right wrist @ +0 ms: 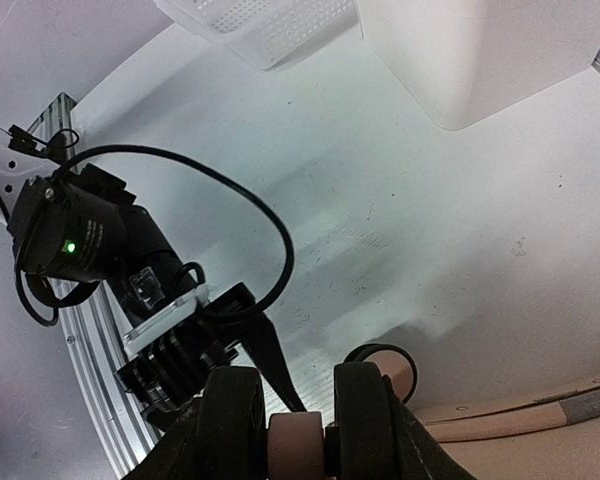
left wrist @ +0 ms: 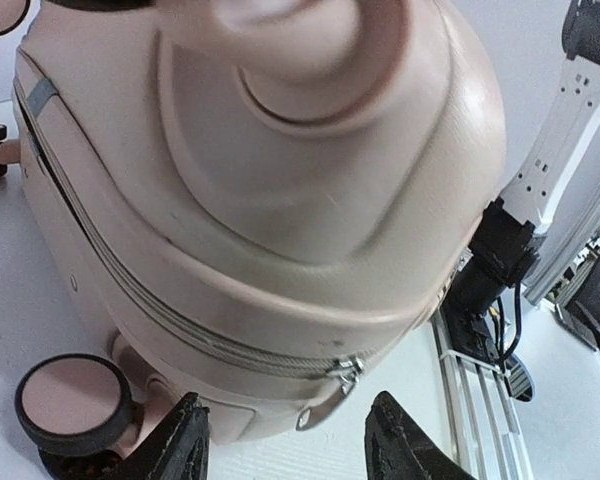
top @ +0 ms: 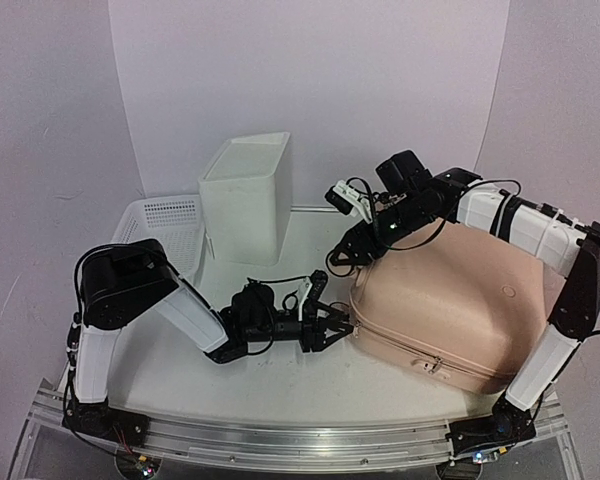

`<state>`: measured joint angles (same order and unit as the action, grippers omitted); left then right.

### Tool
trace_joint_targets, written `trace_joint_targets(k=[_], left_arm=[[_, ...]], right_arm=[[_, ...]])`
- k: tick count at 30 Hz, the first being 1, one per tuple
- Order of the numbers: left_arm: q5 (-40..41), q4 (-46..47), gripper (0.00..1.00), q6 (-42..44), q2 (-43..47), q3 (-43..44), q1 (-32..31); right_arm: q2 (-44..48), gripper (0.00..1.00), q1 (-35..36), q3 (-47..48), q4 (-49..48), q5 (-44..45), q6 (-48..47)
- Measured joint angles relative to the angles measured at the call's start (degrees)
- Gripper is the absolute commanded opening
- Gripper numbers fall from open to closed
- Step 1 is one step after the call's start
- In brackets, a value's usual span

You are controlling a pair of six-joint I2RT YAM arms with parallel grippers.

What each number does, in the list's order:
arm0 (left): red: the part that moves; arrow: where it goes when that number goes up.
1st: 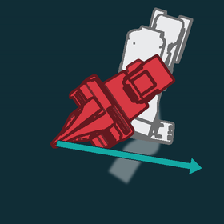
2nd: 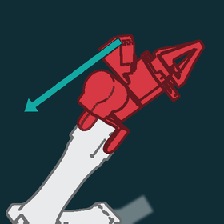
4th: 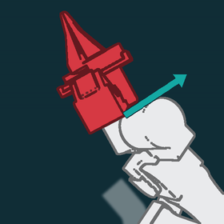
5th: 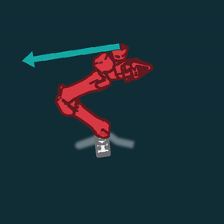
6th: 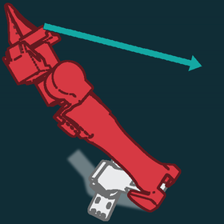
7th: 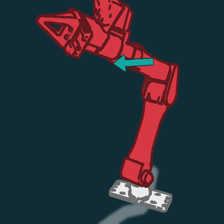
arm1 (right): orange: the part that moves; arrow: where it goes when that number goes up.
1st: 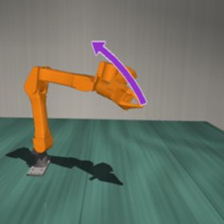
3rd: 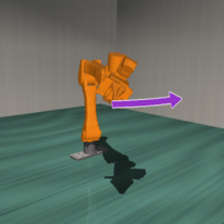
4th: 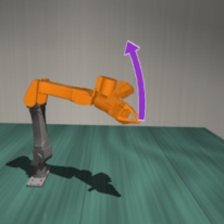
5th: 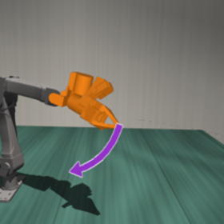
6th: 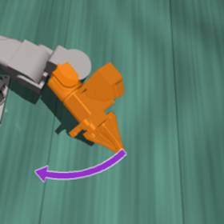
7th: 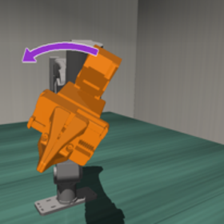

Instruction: Open, take out, and arrange the luggage

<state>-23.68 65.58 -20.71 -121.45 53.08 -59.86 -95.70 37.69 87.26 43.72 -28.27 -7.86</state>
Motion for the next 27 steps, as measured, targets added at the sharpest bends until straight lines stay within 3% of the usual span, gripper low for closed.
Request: trace_joint_targets(k=[6, 15, 27], left_arm=[[7.32, 3.13, 0.6, 2.29, -0.02, -6.4, -3.1], [11.06, 5.7, 0.6, 4.94, -2.12, -4.17, -4.0], [15.41, 6.32, 0.34, 7.76, -4.24, -0.2, -5.27]], right_arm=[[-0.39, 0.0, 0.74, 0.76, 0.07, 2.47, 0.11], [-0.92, 0.0, 0.74, 1.4, -0.24, 3.08, 0.39], [-1.16, 0.0, 0.74, 1.62, -0.17, 3.08, 0.44]])
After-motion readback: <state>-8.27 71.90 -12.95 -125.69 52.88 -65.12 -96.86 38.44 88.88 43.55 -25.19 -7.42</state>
